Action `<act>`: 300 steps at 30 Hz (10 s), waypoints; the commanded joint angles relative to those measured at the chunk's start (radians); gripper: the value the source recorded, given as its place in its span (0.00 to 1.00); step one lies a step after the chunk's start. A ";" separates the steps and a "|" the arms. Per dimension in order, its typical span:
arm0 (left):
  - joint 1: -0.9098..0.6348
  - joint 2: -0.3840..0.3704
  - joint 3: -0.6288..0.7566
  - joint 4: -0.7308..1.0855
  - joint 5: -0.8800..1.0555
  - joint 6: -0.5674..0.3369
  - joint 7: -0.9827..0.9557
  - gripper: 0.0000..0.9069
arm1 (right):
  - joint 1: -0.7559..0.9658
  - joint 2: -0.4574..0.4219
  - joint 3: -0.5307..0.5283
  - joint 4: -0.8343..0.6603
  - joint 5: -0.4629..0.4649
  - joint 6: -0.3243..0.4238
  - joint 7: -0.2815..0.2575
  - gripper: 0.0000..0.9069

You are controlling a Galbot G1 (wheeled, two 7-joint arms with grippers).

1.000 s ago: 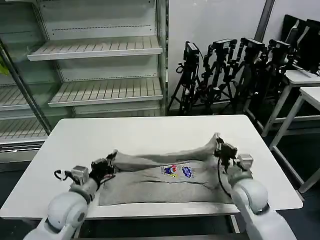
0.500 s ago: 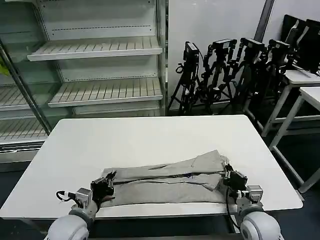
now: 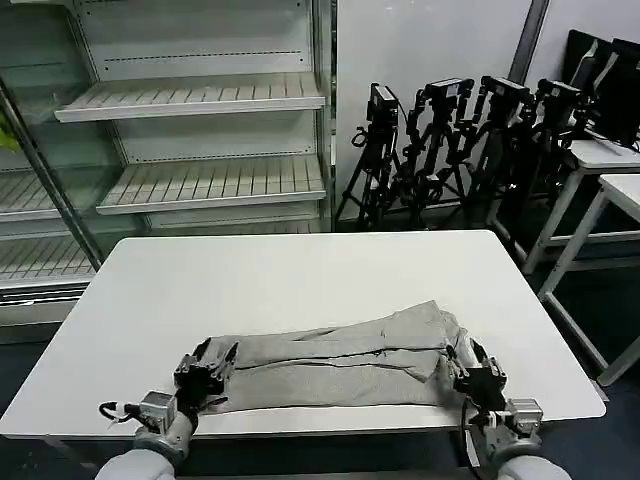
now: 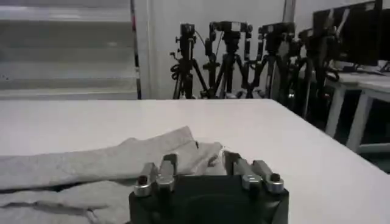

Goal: Fold and organize the clothes.

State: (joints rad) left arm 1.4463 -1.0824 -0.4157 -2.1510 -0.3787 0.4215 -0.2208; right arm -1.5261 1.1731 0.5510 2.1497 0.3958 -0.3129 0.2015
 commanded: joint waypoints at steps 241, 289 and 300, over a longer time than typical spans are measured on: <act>-0.667 -0.318 0.464 0.394 -0.122 -0.021 0.221 1.00 | -0.159 0.109 0.033 0.177 -0.101 0.063 0.030 1.00; 0.144 -0.259 -0.066 -0.151 0.250 -0.312 0.156 1.00 | -0.107 0.099 -0.034 0.138 -0.272 0.259 0.038 1.00; 0.157 -0.280 -0.063 -0.163 0.266 -0.314 0.168 1.00 | -0.105 0.094 -0.039 0.157 -0.306 0.252 0.067 1.00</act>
State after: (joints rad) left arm 1.5705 -1.3523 -0.4665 -2.2939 -0.1306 0.1161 -0.0582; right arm -1.6348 1.2699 0.5139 2.3014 0.1101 -0.0635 0.2519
